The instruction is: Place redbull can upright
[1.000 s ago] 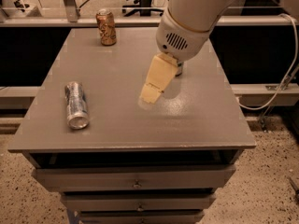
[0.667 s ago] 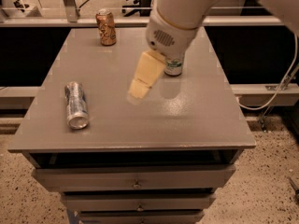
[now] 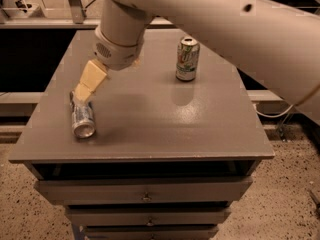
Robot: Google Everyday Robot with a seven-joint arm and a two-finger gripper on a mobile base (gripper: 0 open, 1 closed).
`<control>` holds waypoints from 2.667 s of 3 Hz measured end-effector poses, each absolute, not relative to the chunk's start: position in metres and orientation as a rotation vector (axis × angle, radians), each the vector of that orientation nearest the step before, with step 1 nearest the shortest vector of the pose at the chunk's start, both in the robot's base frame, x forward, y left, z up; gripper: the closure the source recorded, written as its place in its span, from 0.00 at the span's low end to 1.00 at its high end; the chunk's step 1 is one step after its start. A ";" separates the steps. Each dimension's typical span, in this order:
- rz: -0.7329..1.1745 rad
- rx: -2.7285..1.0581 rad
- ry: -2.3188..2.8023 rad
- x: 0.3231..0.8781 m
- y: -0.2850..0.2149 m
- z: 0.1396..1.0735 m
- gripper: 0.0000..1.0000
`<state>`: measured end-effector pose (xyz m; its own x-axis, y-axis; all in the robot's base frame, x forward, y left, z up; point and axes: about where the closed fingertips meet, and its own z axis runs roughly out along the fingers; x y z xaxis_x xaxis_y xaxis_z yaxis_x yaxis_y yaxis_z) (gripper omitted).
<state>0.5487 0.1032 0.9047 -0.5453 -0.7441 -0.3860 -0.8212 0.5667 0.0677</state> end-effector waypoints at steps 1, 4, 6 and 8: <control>0.382 -1.149 2.576 0.565 0.144 0.883 0.00; 0.160 -0.700 2.795 0.570 0.168 0.861 0.00; 0.069 -0.623 2.873 0.561 0.184 0.835 0.00; 0.058 -0.578 2.867 0.561 0.182 0.830 0.39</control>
Offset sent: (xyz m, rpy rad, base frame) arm 0.0366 0.0678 -0.0477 -0.0079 0.1187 -0.4711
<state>0.5611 0.1823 0.8301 -0.8995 -0.3787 -0.2180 -0.3873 0.9220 -0.0037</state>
